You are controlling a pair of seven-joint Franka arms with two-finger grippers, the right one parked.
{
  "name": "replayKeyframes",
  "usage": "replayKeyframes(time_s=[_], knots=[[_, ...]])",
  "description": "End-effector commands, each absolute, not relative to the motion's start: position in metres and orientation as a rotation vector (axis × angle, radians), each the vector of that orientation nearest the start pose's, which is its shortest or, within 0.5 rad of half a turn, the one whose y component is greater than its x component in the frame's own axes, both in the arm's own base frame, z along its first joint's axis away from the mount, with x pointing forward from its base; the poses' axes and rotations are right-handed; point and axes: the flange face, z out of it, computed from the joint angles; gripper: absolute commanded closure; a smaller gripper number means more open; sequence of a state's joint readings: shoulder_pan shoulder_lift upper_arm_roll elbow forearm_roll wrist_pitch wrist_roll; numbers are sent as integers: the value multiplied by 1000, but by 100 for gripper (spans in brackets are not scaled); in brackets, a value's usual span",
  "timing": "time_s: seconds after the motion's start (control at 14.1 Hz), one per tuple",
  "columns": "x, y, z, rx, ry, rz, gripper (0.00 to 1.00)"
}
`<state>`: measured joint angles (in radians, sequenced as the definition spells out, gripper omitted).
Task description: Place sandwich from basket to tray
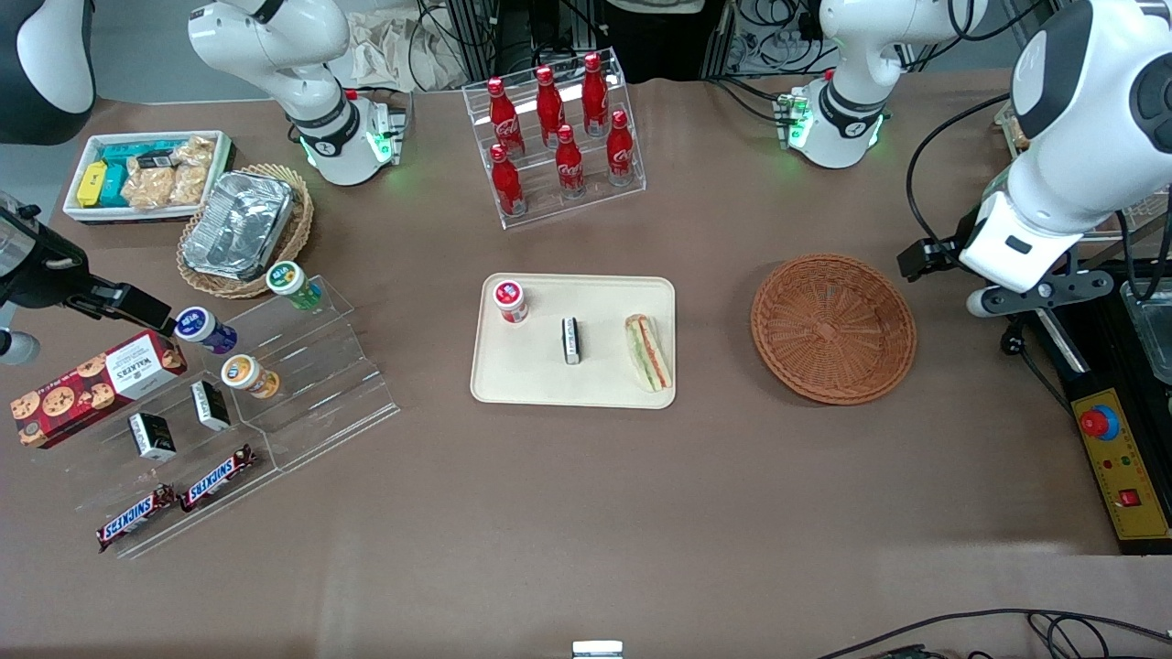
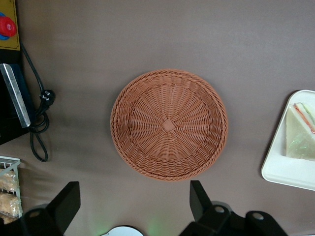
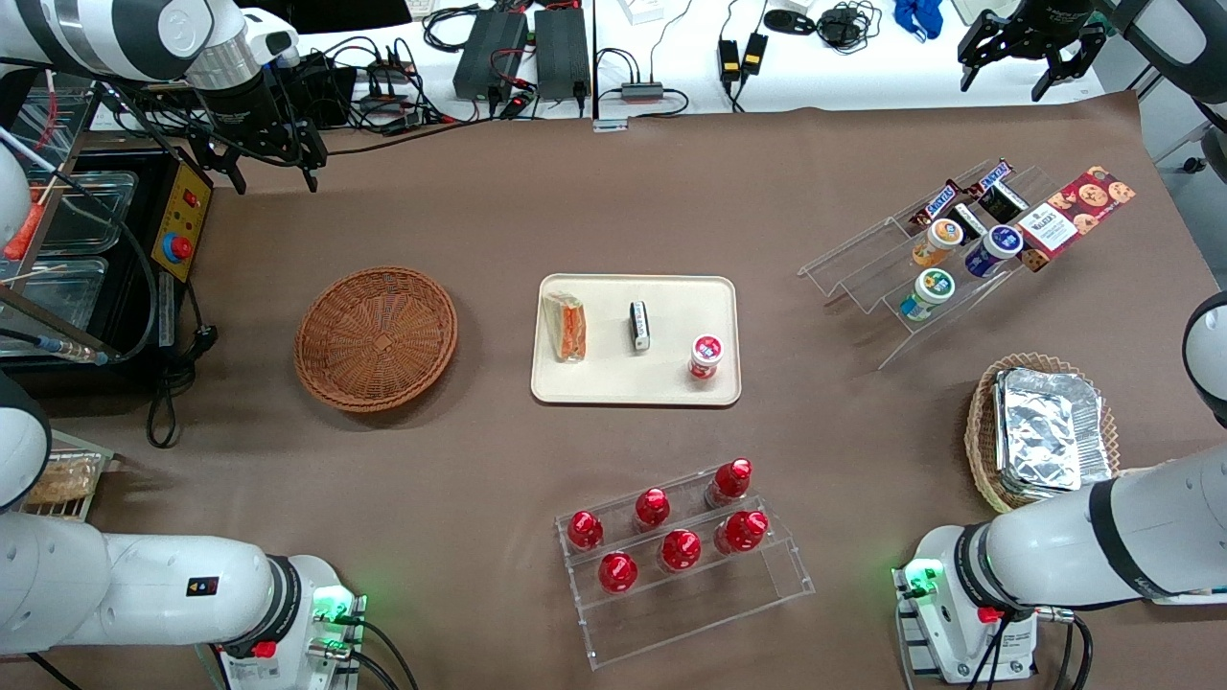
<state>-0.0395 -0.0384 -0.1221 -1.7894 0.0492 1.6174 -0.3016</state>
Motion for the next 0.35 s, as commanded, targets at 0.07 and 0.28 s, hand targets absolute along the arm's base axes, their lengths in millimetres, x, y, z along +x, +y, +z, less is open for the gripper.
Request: replayKeyframes(time_s=[0.07,0.28], knots=[[517,-61,580,-3068,-52,172,1],[507,-38,608,-3089,-19,168,1]])
